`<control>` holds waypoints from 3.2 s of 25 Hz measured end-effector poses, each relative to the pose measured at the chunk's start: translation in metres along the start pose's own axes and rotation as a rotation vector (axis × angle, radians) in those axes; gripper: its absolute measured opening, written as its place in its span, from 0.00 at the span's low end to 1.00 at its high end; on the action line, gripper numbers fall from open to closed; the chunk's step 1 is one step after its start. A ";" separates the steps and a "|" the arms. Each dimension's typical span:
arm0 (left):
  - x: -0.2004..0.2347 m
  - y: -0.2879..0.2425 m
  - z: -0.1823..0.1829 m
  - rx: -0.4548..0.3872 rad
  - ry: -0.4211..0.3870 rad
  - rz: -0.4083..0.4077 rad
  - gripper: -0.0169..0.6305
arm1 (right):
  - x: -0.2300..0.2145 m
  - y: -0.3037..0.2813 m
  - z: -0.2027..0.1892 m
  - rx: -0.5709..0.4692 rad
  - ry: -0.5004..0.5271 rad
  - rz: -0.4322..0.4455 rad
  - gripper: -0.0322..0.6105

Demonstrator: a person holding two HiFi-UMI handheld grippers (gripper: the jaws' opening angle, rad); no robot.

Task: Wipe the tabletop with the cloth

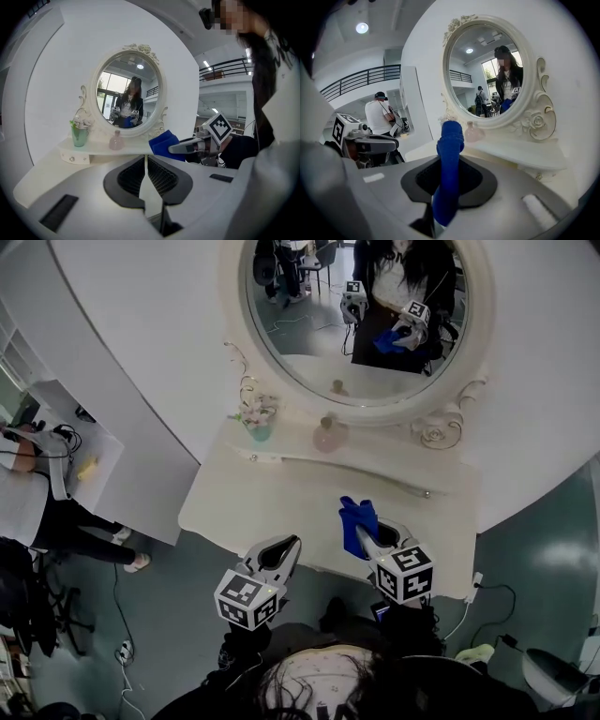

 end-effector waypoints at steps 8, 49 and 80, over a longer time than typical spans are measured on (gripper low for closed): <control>0.006 -0.018 0.000 0.008 0.018 -0.023 0.03 | -0.015 -0.011 0.006 0.004 0.008 -0.012 0.17; 0.198 -0.103 0.039 0.168 0.012 -0.360 0.03 | -0.094 -0.238 0.043 0.448 0.471 -0.500 0.17; 0.142 -0.141 0.036 0.201 -0.042 -0.432 0.03 | -0.204 -0.132 0.008 0.524 0.496 -0.728 0.16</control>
Point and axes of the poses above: the fingertips, and each gripper's own axes: y backward along the fingers, x to its left, z out of its top, the point moved 9 cm from there along y, backward along the fingers
